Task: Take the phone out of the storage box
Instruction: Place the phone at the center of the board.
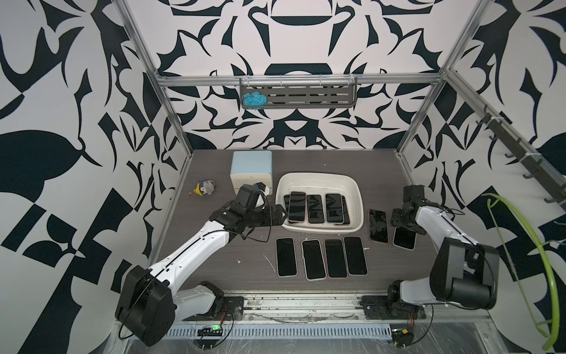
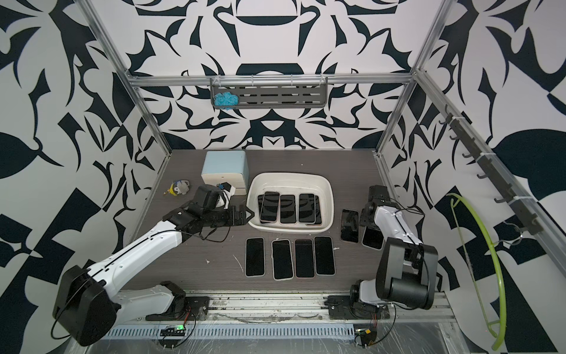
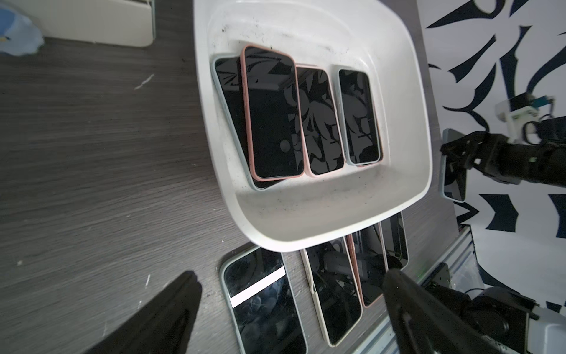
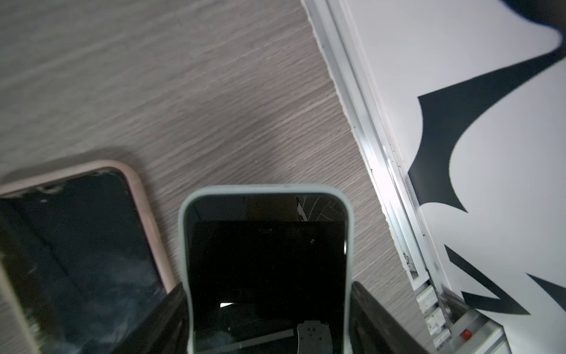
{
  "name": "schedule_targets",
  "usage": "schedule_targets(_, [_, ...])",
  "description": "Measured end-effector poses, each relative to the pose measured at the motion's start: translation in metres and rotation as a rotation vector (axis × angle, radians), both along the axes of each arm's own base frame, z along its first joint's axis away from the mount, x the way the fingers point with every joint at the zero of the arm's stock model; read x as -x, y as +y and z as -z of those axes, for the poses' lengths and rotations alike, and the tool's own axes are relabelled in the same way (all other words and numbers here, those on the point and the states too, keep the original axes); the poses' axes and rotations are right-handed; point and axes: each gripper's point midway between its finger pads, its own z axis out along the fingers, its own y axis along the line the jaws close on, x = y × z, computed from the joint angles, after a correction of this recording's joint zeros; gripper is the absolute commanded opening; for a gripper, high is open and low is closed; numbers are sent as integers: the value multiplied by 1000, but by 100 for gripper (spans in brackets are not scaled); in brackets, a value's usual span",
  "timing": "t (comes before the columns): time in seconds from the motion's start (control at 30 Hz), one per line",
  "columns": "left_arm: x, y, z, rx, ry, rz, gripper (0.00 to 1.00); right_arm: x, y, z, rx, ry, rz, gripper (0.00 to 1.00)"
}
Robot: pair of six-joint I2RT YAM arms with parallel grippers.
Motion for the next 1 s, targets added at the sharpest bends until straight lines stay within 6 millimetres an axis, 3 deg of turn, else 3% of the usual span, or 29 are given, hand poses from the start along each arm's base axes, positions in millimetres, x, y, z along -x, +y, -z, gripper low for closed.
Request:
schedule_targets(0.1, [5, 8, -12, 12, -56, -20, 100, -2, -1, 14, -7, 36, -7, 72])
schedule_targets(0.27, [16, 22, -6, -8, -72, -48, 100, -6, -1, 38, -33, 126, -21, 72])
schedule_targets(0.43, [19, 33, -7, -35, -89, -75, 100, -35, -8, 38, -35, 122, -27, 72])
schedule_targets(0.63, [24, 44, -12, -56, -112, -97, 100, -45, -3, 39, -73, 102, -27, 72])
schedule_targets(0.77, [25, 47, -15, -58, -122, -111, 100, -47, 5, 40, -122, 91, -41, 77])
schedule_targets(0.9, [24, 48, -15, -53, -114, -128, 100, -45, 17, 41, -190, 104, -54, 92])
schedule_targets(1.0, [23, 48, -13, -50, -101, -137, 100, -45, 25, 36, -233, 112, -54, 96])
